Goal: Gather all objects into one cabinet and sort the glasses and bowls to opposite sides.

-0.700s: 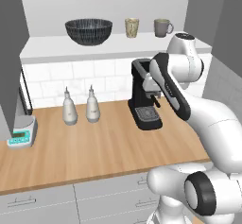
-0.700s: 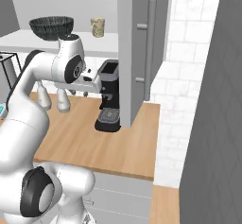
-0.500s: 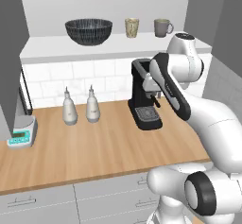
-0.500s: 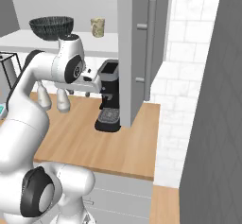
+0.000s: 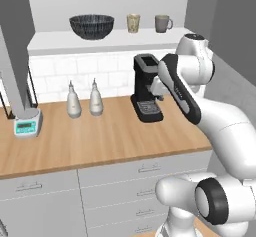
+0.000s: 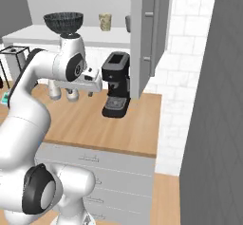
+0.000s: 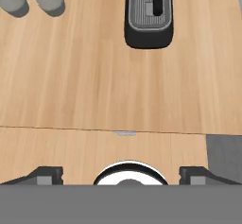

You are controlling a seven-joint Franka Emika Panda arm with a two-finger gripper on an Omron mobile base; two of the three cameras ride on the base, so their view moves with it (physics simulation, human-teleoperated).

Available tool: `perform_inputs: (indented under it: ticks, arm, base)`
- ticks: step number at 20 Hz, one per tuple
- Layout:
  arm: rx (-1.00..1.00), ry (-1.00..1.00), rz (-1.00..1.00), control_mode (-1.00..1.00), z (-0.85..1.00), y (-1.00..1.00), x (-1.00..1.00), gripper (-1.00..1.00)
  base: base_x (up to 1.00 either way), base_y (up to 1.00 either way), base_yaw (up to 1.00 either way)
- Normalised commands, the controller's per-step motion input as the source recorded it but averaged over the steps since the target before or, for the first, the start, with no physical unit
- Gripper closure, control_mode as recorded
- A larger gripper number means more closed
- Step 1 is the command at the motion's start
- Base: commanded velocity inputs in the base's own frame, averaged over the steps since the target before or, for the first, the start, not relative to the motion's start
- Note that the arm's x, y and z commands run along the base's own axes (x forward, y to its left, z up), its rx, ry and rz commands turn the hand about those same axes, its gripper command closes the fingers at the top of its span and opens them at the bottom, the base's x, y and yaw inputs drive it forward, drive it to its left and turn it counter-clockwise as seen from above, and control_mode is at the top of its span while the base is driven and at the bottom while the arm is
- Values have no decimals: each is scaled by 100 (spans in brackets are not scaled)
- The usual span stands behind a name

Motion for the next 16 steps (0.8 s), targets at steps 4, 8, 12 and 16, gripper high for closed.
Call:
perform_inputs:
  ticks: [4, 8, 12, 16]
  arm:
    - [0, 0, 0, 100, 0, 0, 0, -100]
    - [0, 0, 0, 100, 0, 0, 0, -100]
    - [0, 0, 0, 100, 0, 0, 0, -100]
    - [0, 0, 0, 100, 0, 0, 0, -100]
  base:
    - [-96, 0, 2]
    - [-63, 34, 18]
    - [-36, 65, 38]
    - [-18, 72, 47]
